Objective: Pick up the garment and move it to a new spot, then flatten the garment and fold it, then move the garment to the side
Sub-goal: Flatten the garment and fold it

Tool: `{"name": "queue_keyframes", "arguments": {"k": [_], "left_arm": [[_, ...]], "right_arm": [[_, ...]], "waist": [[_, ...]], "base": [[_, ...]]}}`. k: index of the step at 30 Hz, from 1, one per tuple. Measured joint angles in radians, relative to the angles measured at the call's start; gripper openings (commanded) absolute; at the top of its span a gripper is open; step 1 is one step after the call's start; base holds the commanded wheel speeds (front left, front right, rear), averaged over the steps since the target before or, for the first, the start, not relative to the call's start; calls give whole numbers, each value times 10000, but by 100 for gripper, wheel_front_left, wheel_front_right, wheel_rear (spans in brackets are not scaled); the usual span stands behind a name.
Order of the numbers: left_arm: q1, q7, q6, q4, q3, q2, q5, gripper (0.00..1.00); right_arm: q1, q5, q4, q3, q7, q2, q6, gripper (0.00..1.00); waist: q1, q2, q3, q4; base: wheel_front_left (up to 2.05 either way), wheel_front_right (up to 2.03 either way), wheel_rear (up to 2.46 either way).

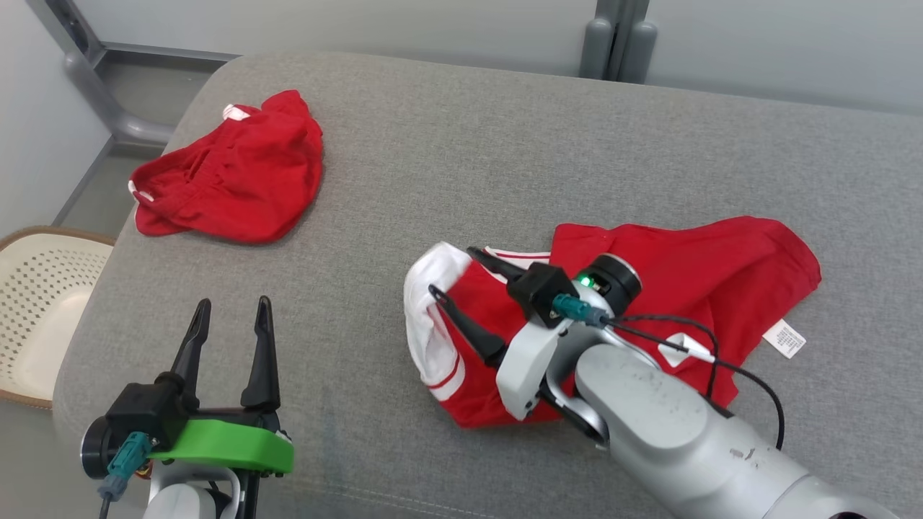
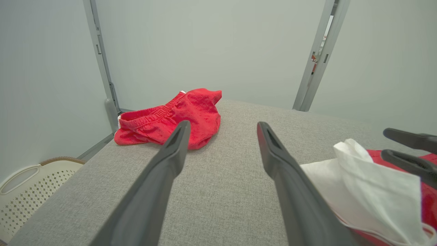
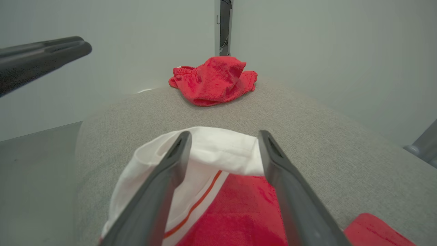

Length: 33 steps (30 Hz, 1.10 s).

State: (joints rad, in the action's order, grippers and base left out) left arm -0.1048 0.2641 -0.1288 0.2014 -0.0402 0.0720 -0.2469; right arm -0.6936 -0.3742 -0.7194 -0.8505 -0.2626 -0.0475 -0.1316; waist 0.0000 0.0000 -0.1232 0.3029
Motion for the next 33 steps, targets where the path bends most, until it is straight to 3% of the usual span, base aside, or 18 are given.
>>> {"name": "queue_keyframes", "arguments": {"k": [4,9,13,24,31,32,33], "left_arm": [[20,0,0,-25,104,0,33,100],[30,0,0,-104,138,2,73,100],[28,0,0,-182,65,-4,92,100],[-102,0,0,-178,-238,-69,12,100],[-248,0,0,-121,-324,-123,-48,100],[-259,0,0,-113,-337,-123,-65,100],[-267,0,0,-102,-345,-127,-65,100]], "right_arm": [[-362,232,-167,859,-2,-96,0,100],[-530,579,-261,2105,-2,-690,0,100],[-819,702,-922,2851,0,-920,2,100],[-1560,253,-4044,2803,966,-472,0,100],[-1576,-305,-4694,2399,1459,-247,0,100],[-1577,-387,-4704,2318,1452,-230,0,45],[-1577,-462,-4706,2284,1417,-215,0,0]], "waist": [[0,0,66,-233],[0,0,157,-447],[0,0,56,-471],[0,0,-454,-105],[0,0,-622,164],[0,0,-640,192],[0,0,-653,211]], "base": [[0,0,0],[0,0,0],[0,0,0],[0,0,0],[0,0,0],[0,0,0],[0,0,0]]}}
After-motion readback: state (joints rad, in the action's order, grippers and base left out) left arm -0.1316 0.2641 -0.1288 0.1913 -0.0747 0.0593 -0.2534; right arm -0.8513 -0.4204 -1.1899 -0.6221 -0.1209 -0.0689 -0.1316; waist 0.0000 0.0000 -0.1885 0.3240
